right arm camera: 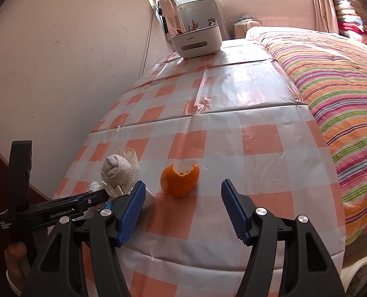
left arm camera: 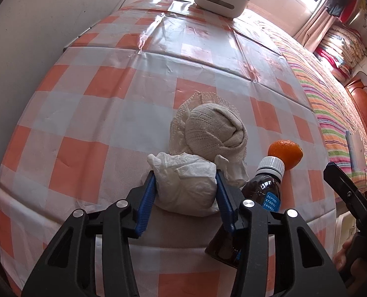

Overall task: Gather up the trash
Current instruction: 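Grasp the white crumpled tissue with the left tool while the right tool grasps the orange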

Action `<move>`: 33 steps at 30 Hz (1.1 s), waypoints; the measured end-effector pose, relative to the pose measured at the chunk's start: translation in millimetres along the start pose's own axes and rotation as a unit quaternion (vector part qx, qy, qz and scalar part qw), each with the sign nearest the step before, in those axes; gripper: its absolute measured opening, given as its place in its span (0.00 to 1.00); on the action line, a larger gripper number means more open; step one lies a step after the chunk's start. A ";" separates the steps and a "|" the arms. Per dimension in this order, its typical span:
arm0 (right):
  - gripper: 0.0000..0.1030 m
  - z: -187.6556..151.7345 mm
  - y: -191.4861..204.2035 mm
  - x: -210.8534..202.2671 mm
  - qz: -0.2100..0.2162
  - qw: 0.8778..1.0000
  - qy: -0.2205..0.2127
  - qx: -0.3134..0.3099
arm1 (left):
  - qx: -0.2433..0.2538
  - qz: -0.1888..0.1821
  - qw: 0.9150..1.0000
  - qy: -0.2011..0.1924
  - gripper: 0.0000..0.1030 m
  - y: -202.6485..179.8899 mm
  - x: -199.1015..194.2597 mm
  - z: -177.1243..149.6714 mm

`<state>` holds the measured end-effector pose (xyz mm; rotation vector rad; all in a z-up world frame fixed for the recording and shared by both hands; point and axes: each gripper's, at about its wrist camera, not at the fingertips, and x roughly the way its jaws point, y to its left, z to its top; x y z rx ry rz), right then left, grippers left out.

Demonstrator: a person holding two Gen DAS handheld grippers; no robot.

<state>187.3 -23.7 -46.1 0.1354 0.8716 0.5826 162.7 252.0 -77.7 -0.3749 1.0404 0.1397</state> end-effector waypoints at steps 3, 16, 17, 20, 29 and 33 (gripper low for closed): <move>0.60 4.7 2.1 11.5 0.001 1.000 0.008 0.000 | -0.003 -0.002 1.000 -0.004 0.36 1.6 -2.3 -0.5; 0.60 6.1 0.3 52.5 0.006 0.999 0.041 0.007 | -0.011 0.015 0.998 -0.060 0.27 9.9 -35.4 -4.9; 0.60 6.4 0.7 53.1 0.003 0.999 0.041 0.003 | -0.013 0.010 0.998 -0.066 0.27 10.5 -39.8 -6.1; 0.60 4.9 0.9 57.0 0.003 0.999 0.047 -0.001 | -0.013 0.007 0.997 -0.080 0.27 9.7 -49.3 -9.5; 0.30 0.2 5.8 53.8 -0.004 0.999 0.036 -0.032 | 0.014 0.017 0.994 -0.108 0.27 -5.2 -62.9 -20.5; 0.29 -0.4 7.3 42.1 -0.003 0.999 0.022 -0.038 | 0.027 0.026 0.992 -0.120 0.27 -11.7 -67.6 -24.2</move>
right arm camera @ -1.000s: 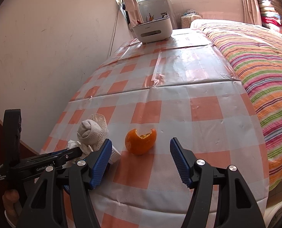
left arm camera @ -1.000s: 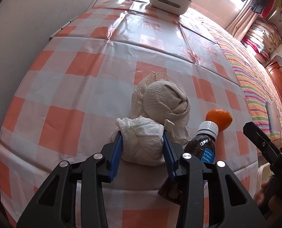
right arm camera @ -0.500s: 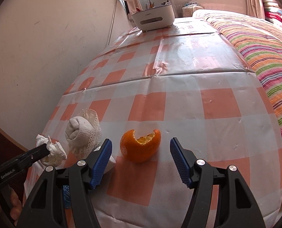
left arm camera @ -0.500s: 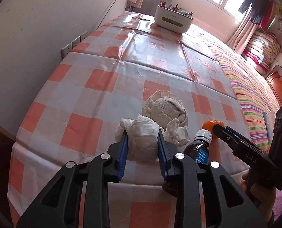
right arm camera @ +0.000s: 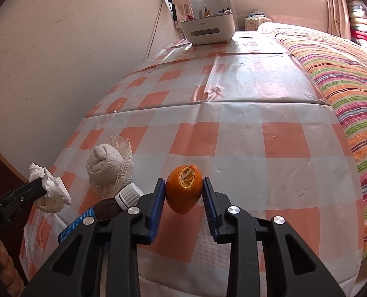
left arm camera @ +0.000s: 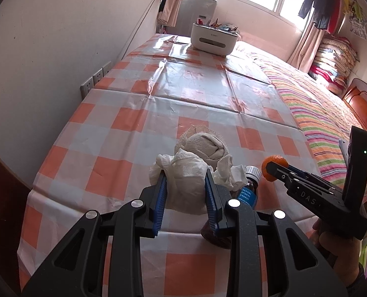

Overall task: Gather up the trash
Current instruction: 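Grasp the white crumpled tissue with the left tool while the right tool grasps the orange, then carry the tissue and orange with both tools over the beige bin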

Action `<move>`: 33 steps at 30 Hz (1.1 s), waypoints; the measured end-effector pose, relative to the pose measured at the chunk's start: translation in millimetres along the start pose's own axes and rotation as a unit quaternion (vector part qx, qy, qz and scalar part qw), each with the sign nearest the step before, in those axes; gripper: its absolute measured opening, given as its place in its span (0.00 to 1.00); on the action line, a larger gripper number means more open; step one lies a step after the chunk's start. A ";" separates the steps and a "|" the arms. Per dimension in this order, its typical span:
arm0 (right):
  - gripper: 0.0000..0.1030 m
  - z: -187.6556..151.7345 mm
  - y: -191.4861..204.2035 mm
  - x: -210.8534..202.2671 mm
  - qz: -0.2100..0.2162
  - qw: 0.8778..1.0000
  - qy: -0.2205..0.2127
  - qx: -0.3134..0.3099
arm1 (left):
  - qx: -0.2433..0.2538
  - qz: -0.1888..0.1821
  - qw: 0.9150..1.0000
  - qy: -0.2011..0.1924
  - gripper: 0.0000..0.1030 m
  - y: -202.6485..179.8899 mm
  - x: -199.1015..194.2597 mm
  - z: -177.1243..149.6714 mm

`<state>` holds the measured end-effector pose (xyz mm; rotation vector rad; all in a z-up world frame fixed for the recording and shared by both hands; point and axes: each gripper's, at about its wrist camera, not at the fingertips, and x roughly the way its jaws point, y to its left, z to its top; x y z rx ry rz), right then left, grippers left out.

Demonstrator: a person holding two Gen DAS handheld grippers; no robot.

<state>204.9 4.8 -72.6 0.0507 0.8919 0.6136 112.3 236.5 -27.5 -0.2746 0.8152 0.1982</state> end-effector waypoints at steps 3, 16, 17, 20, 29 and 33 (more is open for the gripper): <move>0.29 -2.2 0.4 -12.1 0.002 1.000 -0.011 -0.002 | 0.009 0.004 1.000 -0.006 0.27 -4.2 -3.8 -2.5; 0.29 -19.5 -7.7 -62.7 0.006 0.999 -0.040 0.008 | 0.047 0.006 0.999 -0.023 0.27 -30.8 -15.7 -13.0; 0.29 -20.3 -8.2 -65.9 0.006 0.999 -0.042 0.008 | 0.050 0.005 0.998 -0.023 0.27 -33.7 -16.0 -14.1; 0.29 -24.0 -11.0 -74.6 0.005 0.999 -0.047 0.009 | 0.060 0.001 0.998 -0.023 0.27 -42.1 -16.2 -17.7; 0.29 -38.5 -17.0 -104.3 -0.007 0.997 -0.074 -0.002 | 0.089 -0.009 0.996 -0.021 0.27 -71.4 -17.6 -28.2; 0.29 -42.4 -23.4 -114.1 -0.008 0.997 -0.081 -0.002 | 0.101 -0.013 0.995 -0.020 0.27 -82.6 -16.4 -32.0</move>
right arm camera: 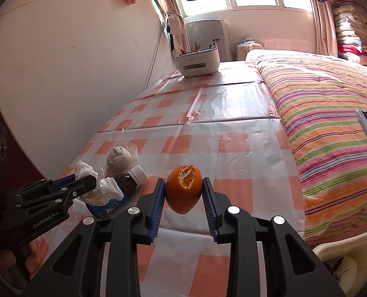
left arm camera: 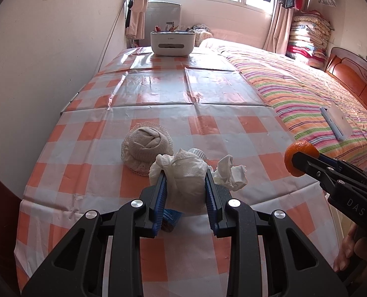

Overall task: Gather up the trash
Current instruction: 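Carry the tissue and orange with both tools over the beige bin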

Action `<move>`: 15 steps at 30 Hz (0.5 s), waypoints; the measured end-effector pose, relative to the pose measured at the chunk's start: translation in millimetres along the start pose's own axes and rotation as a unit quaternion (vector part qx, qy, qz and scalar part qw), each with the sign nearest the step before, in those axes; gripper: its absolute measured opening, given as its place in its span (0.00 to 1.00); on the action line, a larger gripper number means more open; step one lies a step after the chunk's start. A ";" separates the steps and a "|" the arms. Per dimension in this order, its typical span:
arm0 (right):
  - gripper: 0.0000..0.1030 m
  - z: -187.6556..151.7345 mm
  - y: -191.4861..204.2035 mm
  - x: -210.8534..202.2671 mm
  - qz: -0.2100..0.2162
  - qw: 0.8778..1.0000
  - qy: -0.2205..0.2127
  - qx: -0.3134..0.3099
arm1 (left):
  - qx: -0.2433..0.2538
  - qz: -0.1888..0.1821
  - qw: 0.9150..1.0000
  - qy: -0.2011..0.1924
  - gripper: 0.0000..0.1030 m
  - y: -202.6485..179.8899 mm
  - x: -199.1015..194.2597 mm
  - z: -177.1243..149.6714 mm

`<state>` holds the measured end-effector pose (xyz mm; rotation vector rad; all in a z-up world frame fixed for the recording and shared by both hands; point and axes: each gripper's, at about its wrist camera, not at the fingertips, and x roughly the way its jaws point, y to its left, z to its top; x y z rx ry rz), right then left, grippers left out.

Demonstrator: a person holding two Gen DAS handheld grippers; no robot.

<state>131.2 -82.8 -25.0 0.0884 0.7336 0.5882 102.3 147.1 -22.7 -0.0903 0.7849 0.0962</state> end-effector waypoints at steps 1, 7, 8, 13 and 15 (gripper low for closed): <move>0.29 -0.7 -1.5 -2.5 0.000 1.000 -0.002 0.001 | 0.003 -0.001 1.000 0.000 0.27 -3.0 0.6 -0.3; 0.29 -4.4 -12.2 -19.1 -0.002 1.000 -0.019 0.006 | 0.018 -0.006 1.000 -0.001 0.27 -18.4 2.4 -2.5; 0.29 -5.4 -14.4 -21.2 -0.002 1.000 -0.020 0.008 | 0.020 -0.007 1.000 -0.001 0.27 -20.8 2.6 -2.9; 0.29 -10.2 -23.8 -30.2 -0.010 1.000 -0.023 0.012 | 0.031 -0.012 0.999 -0.001 0.27 -33.6 3.6 -4.9; 0.29 -11.9 -27.2 -34.4 -0.014 0.999 -0.026 0.012 | 0.034 -0.015 0.999 -0.002 0.27 -38.0 3.5 -5.4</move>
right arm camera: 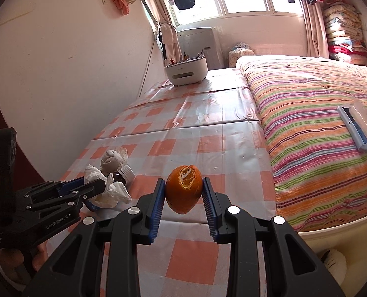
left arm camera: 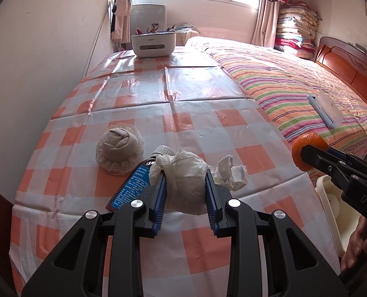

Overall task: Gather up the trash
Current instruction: 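Carry the tissue and orange with both tools over the beige bin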

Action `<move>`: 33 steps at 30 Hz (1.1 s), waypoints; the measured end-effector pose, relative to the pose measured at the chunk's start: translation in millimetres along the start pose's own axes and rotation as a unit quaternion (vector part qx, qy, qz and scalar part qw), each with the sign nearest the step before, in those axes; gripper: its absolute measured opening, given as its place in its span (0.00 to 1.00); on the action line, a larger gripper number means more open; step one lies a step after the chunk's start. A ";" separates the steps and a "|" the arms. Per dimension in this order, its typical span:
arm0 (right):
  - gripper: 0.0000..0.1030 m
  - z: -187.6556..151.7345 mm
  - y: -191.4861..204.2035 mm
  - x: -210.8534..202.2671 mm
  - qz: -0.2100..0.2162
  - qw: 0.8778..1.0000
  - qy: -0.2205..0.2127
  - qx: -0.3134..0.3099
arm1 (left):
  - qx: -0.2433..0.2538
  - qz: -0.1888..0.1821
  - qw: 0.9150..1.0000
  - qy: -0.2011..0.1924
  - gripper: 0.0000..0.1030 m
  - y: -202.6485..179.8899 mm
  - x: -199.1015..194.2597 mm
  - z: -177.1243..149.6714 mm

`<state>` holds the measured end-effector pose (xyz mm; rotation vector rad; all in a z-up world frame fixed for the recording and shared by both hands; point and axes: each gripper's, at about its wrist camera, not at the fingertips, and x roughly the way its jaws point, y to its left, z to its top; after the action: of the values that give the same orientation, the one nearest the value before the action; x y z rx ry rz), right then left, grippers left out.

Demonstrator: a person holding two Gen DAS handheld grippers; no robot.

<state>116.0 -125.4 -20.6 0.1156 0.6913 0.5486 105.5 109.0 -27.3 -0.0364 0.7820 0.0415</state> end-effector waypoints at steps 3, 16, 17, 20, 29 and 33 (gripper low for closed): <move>0.29 -1.9 -6.2 -7.1 -0.003 1.000 -0.003 0.004 | 0.007 -0.004 1.000 0.000 0.27 -7.7 -0.1 -0.6; 0.29 -14.4 -35.7 -40.0 -0.025 0.999 -0.021 0.027 | 0.033 -0.015 0.999 0.001 0.27 -40.7 1.0 -5.2; 0.29 -15.3 -37.9 -42.4 -0.027 0.999 -0.023 0.029 | 0.035 -0.017 0.999 0.001 0.27 -43.4 1.0 -5.5; 0.29 -18.3 -43.9 -49.9 -0.035 0.998 -0.029 0.032 | 0.043 -0.020 0.999 0.001 0.27 -51.7 1.0 -6.1; 0.29 -26.2 -63.0 -72.2 -0.049 0.997 -0.043 0.048 | 0.062 -0.033 0.998 0.004 0.27 -76.0 1.5 -9.6; 0.29 -29.9 -67.3 -80.6 -0.063 0.996 -0.050 0.047 | 0.067 -0.040 0.997 0.004 0.27 -85.5 -0.3 -11.4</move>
<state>75.6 -226.6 -16.1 0.1861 0.6217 0.3870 101.7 23.1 -33.7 0.0593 0.7885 -0.0880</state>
